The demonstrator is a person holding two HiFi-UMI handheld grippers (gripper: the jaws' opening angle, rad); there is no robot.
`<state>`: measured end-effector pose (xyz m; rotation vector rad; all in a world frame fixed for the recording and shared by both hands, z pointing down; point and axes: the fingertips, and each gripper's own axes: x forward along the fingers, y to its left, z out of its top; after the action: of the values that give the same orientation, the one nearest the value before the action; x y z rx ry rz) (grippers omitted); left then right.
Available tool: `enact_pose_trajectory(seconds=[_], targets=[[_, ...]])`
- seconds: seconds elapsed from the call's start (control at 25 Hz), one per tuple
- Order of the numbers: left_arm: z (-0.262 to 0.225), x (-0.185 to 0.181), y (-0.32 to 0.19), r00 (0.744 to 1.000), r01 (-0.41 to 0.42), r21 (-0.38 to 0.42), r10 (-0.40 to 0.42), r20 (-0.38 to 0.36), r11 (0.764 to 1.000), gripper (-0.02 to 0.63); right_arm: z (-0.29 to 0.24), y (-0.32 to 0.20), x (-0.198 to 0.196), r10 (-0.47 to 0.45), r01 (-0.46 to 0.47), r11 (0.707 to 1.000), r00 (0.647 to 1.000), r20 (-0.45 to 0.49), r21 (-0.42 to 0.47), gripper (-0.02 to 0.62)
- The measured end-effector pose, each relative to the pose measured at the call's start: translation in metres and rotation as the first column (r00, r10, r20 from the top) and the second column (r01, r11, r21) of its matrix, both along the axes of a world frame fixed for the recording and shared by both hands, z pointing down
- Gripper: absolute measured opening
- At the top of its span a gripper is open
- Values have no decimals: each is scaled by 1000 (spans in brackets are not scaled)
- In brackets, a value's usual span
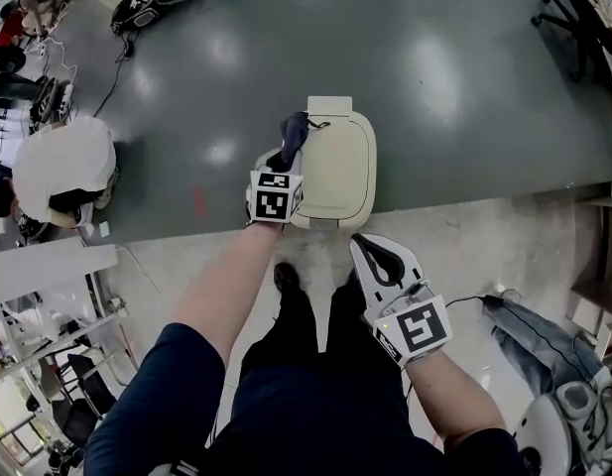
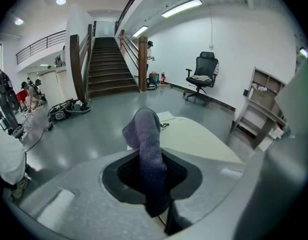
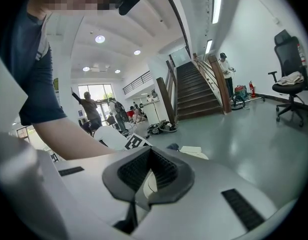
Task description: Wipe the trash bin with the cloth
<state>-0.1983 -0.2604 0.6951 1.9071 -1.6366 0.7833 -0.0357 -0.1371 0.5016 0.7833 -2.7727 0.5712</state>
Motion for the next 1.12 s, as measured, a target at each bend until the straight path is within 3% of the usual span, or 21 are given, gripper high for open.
enact_pose_trajectory(seconds=[0.16,0.48,0.68,0.92,1.12], targets=[[-3,20,6,999,-34,8,34,-10,999,54,0,10,6,10,-10,1000,1000,-5,-3,5],[-5,134,2,984,-165,32,167,-69,986,54,4,15,57,98,-99,995,995,-21,-18,5],[2,172,6,975,-200,6,199,-94,980,54,7,18,81,136,-137,990,990,-24,-19,5],[1,171,23,972,-212,12,213,-97,977,54,7,27,71,125,-126,992,992,-13,-22,5],[-6,126,45,983,-154,17,155,-99,988,54,4,40,40,73,-74,997,997,-7,-18,5]])
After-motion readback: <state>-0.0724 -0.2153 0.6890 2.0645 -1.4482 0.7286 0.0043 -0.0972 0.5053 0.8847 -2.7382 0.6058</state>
